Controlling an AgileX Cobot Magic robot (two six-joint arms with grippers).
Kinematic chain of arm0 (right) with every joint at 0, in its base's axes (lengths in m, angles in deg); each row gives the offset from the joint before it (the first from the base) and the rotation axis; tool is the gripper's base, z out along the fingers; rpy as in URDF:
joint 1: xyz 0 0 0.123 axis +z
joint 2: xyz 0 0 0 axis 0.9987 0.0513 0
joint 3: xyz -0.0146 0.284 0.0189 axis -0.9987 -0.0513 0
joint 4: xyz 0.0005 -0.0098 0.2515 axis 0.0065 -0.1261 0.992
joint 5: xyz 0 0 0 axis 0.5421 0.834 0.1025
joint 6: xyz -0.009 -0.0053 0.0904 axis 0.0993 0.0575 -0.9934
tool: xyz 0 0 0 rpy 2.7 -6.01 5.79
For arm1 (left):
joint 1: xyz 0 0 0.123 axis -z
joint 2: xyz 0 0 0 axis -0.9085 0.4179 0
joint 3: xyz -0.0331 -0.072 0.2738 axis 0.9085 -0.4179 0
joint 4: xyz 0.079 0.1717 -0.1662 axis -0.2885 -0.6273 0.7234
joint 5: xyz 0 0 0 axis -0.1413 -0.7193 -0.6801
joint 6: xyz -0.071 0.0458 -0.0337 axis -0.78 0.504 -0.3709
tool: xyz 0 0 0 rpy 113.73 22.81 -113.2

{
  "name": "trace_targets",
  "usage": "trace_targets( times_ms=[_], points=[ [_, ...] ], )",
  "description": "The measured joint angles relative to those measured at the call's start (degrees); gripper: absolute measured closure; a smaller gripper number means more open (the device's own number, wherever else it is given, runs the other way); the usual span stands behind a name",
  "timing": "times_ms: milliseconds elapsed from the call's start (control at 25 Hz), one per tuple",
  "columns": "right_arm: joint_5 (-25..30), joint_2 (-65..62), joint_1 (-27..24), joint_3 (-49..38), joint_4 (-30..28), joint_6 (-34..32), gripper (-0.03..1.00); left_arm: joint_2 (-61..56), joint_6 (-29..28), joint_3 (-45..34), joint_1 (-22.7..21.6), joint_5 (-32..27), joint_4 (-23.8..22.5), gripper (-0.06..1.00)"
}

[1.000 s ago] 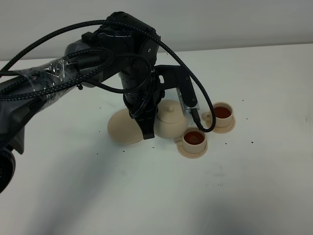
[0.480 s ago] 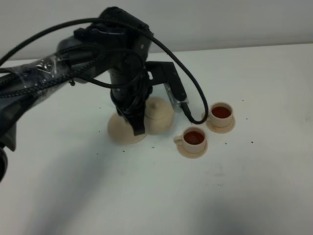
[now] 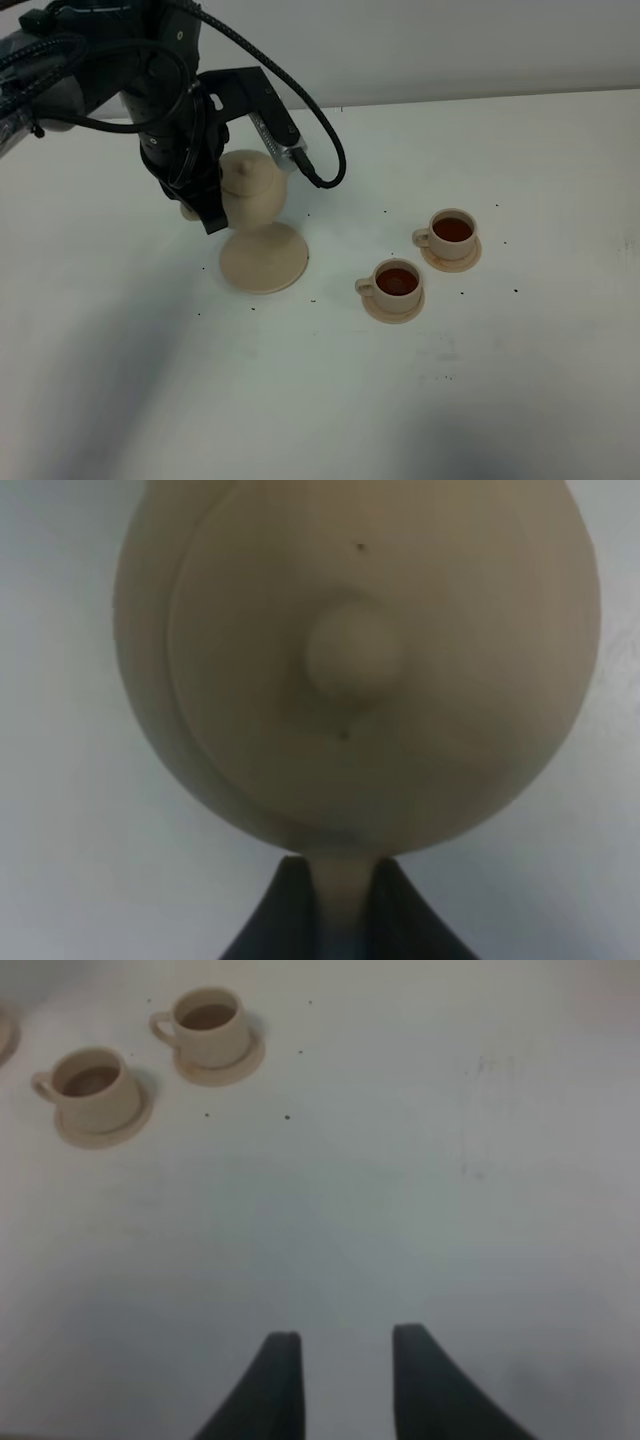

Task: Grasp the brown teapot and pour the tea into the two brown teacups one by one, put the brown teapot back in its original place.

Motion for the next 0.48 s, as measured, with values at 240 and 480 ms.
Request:
trace_targets(
  times_ms=[240,480],
  points=[
    [0.00,0.00,0.00,0.00,0.00,0.00,0.73,-0.04,-1.19,-9.82,-1.03,12.20,0.16,0.82],
    [0.00,0.00,0.00,0.00,0.00,-0.04,0.73,-0.04,-2.32,-17.50,-1.03,21.88,0.34,0.82]
  ],
)
